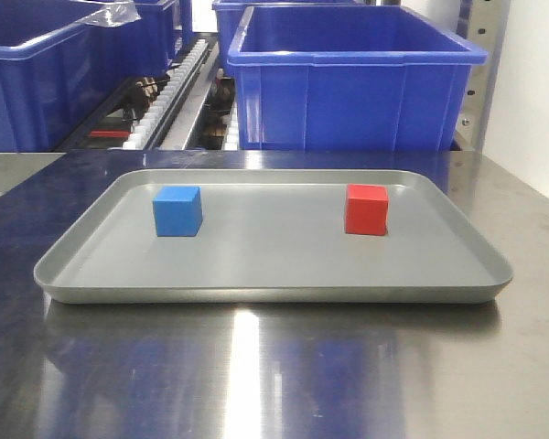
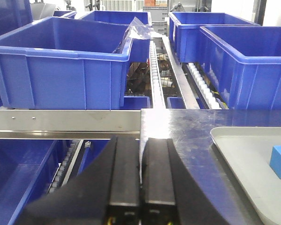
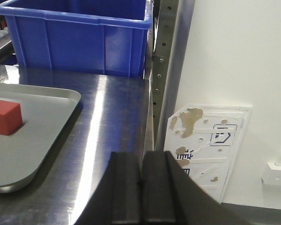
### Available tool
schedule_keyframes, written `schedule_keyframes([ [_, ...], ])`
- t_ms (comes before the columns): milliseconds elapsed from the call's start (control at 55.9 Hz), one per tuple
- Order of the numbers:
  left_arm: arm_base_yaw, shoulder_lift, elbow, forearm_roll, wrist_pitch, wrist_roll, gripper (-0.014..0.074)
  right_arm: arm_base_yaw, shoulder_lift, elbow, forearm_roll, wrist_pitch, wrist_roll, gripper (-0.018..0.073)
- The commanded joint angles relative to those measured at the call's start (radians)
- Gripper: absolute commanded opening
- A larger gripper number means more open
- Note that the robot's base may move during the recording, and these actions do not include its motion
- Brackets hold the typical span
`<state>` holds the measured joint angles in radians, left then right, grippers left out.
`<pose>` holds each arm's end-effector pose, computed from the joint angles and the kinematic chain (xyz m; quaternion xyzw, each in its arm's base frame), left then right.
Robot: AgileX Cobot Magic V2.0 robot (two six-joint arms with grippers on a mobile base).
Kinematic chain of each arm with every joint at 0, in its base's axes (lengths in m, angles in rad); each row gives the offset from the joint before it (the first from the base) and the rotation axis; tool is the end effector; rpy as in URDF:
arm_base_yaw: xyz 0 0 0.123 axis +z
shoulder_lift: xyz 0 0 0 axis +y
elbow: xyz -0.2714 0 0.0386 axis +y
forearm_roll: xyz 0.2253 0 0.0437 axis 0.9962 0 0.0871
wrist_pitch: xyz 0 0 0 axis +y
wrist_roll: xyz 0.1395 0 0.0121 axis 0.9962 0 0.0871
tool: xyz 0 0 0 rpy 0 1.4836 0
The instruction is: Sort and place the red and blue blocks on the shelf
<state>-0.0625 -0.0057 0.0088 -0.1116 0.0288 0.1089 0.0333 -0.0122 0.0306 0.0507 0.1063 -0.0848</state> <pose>0.0934 -0.0063 0.2107 0.0217 0.6869 -0.0248 0.7260 0.0941 0.0039 0.1925 -0.0262 0.7197 0.0016 0.6938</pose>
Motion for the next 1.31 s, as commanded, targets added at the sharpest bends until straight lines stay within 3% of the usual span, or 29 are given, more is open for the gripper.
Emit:
schedule_keyframes([
  [0,0.002,-0.020,0.028,-0.002,-0.090,-0.008,0.0080,0.003,-0.016,0.001,0.002,-0.090,-0.007,0.0050],
  [376,0.002,-0.020,0.028,-0.002,-0.090,-0.008,0.0080,0.003,-0.016,-0.027,0.002,-0.161,-0.007,0.0050],
  [662,0.002,-0.020,0.028,-0.002,-0.090,-0.008,0.0080,0.003,0.056,-0.252,0.002,0.144,-0.007,0.0050],
  [823,0.002,-0.020,0.028,-0.002,-0.090,-0.008,0.0080,0.003,0.209,-0.360,0.015,0.247,-0.008,0.0050],
  [1002,0.002,-0.020,0.028,-0.002,-0.090,-0.008,0.0080,0.004,0.402,-0.457,0.148,0.222,0.000,0.0050],
  [1110,0.002,-0.020,0.028,-0.002,-0.090,-0.008,0.0080,0.018,0.541,-0.530,0.129,0.291,0.031,0.0050],
  [1289,0.002,-0.020,0.028,-0.002,-0.090,-0.008,0.0080,0.120,0.760,-0.628,0.065,0.394,0.127,0.0050],
])
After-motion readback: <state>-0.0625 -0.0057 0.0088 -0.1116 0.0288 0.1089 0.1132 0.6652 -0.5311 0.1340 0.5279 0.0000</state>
